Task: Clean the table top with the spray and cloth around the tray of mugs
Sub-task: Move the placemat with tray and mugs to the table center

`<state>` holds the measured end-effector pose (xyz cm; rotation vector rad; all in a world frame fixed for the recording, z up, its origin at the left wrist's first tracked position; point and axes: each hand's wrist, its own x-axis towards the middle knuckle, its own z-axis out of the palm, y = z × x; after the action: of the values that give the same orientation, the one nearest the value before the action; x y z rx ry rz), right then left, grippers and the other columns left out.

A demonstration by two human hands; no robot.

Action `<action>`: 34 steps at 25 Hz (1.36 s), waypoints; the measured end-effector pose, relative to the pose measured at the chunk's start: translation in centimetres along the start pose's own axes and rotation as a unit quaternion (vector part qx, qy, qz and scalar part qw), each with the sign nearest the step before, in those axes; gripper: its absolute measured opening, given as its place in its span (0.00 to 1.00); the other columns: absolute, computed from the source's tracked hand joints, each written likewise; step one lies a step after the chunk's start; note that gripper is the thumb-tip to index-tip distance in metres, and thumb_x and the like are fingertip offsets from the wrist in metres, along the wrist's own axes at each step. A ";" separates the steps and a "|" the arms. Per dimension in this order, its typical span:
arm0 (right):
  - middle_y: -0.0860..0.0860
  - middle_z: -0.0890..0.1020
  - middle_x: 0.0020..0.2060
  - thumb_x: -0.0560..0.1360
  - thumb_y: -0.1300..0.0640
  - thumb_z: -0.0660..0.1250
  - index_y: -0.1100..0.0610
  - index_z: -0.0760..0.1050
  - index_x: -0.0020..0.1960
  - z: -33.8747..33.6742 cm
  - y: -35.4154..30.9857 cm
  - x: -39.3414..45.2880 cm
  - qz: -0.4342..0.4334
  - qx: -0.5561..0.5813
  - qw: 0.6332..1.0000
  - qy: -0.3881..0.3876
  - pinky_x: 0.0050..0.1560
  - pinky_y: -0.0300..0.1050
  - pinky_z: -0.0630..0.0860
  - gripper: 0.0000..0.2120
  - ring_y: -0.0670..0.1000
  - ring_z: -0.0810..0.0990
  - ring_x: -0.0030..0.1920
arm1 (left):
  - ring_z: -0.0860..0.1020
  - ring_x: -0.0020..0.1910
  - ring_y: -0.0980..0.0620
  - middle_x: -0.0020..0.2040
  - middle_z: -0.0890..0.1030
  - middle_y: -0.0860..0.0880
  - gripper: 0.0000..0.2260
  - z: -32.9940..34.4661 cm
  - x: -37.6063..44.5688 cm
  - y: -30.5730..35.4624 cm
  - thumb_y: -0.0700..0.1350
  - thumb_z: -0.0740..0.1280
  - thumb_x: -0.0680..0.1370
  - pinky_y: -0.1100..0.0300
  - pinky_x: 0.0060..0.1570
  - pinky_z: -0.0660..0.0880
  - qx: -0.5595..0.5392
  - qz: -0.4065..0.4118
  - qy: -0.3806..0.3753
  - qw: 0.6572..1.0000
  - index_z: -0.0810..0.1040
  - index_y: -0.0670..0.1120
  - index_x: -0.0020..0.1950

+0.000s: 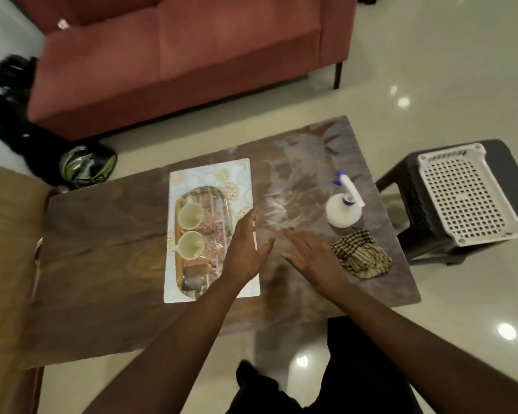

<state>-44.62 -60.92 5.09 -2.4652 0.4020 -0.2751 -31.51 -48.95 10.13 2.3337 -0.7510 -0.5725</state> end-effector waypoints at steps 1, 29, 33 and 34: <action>0.54 0.77 0.64 0.80 0.39 0.48 0.56 0.69 0.69 0.5 -2.0 0.3 0.003 0.002 1.000 0.004 0.59 0.52 0.74 0.28 0.54 0.76 0.62 | 0.75 0.61 0.51 0.71 0.70 0.47 0.32 -1.8 -1.3 -1.4 0.47 0.71 0.76 0.57 0.59 0.72 -0.023 -0.015 0.011 1.000 0.61 0.46 0.76; 0.58 0.60 0.74 0.77 0.48 0.56 0.59 0.57 0.75 29.1 -11.0 8.0 0.350 0.085 0.933 -0.001 0.73 0.55 0.50 0.29 0.56 0.55 0.75 | 0.75 0.64 0.45 0.67 0.75 0.45 0.27 -10.1 7.1 -35.4 0.52 0.70 0.75 0.45 0.62 0.74 -0.084 -0.293 -0.023 0.952 0.66 0.46 0.71; 0.49 0.56 0.74 0.76 0.50 0.54 0.48 0.50 0.74 30.0 -11.4 8.5 0.381 0.126 0.915 0.048 0.75 0.59 0.46 0.28 0.53 0.52 0.76 | 0.79 0.58 0.45 0.62 0.79 0.43 0.25 -10.4 9.5 -36.6 0.52 0.69 0.77 0.50 0.57 0.77 -0.114 -0.343 -0.010 0.932 0.68 0.45 0.70; 0.47 0.56 0.74 0.76 0.51 0.54 0.44 0.49 0.74 30.0 -11.2 8.5 0.384 0.129 0.912 0.054 0.74 0.61 0.48 0.28 0.54 0.54 0.76 | 0.80 0.54 0.47 0.59 0.81 0.44 0.21 -10.6 10.0 -36.6 0.52 0.68 0.77 0.53 0.53 0.78 -0.123 -0.348 -0.014 0.929 0.72 0.45 0.66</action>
<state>-25.64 -39.01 -10.86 -1.8606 1.2470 -0.1158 -4.66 -27.01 -8.68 2.3142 0.1731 -0.9371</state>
